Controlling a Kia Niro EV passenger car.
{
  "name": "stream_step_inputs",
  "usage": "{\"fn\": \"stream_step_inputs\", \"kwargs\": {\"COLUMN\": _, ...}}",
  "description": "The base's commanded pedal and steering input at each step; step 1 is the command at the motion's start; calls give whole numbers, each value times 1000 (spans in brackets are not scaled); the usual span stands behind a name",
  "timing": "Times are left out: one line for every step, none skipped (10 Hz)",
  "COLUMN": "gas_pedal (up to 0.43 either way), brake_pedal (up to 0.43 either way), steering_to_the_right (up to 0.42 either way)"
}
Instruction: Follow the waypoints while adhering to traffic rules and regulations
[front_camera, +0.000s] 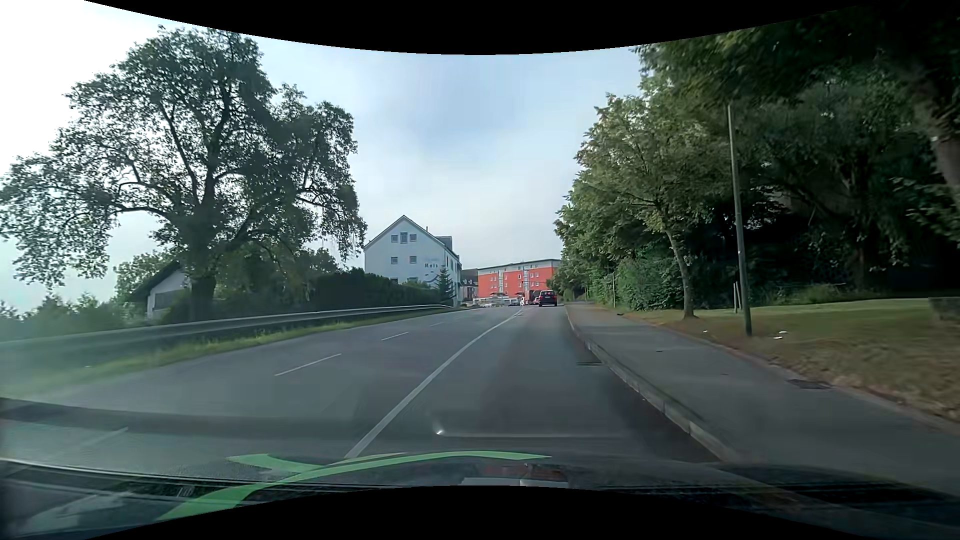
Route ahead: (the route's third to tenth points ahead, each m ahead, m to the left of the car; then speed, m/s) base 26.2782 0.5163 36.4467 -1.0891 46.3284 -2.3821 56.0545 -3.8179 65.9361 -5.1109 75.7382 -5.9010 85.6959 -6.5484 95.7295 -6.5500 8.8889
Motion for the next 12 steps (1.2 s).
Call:
{"fn": "stream_step_inputs", "kwargs": {"gas_pedal": 47, "brake_pedal": 0, "steering_to_the_right": 22}}
{"fn": "stream_step_inputs", "kwargs": {"gas_pedal": 47, "brake_pedal": 0, "steering_to_the_right": 22}}
{"fn": "stream_step_inputs", "kwargs": {"gas_pedal": 47, "brake_pedal": 0, "steering_to_the_right": 22}}
{"fn": "stream_step_inputs", "kwargs": {"gas_pedal": 39, "brake_pedal": 0, "steering_to_the_right": 22}}
{"fn": "stream_step_inputs", "kwargs": {"gas_pedal": 8, "brake_pedal": 0, "steering_to_the_right": 22}}
{"fn": "stream_step_inputs", "kwargs": {"gas_pedal": 8, "brake_pedal": 0, "steering_to_the_right": 21}}
{"fn": "stream_step_inputs", "kwargs": {"gas_pedal": 8, "brake_pedal": 0, "steering_to_the_right": 22}}
{"fn": "stream_step_inputs", "kwargs": {"gas_pedal": 0, "brake_pedal": 0, "steering_to_the_right": 22}}
{"fn": "stream_step_inputs", "kwargs": {"gas_pedal": 0, "brake_pedal": 0, "steering_to_the_right": 22}}
{"fn": "stream_step_inputs", "kwargs": {"gas_pedal": 0, "brake_pedal": 0, "steering_to_the_right": 22}}
{"fn": "stream_step_inputs", "kwargs": {"gas_pedal": 0, "brake_pedal": 0, "steering_to_the_right": 21}}
{"fn": "stream_step_inputs", "kwargs": {"gas_pedal": 0, "brake_pedal": 0, "steering_to_the_right": 21}}
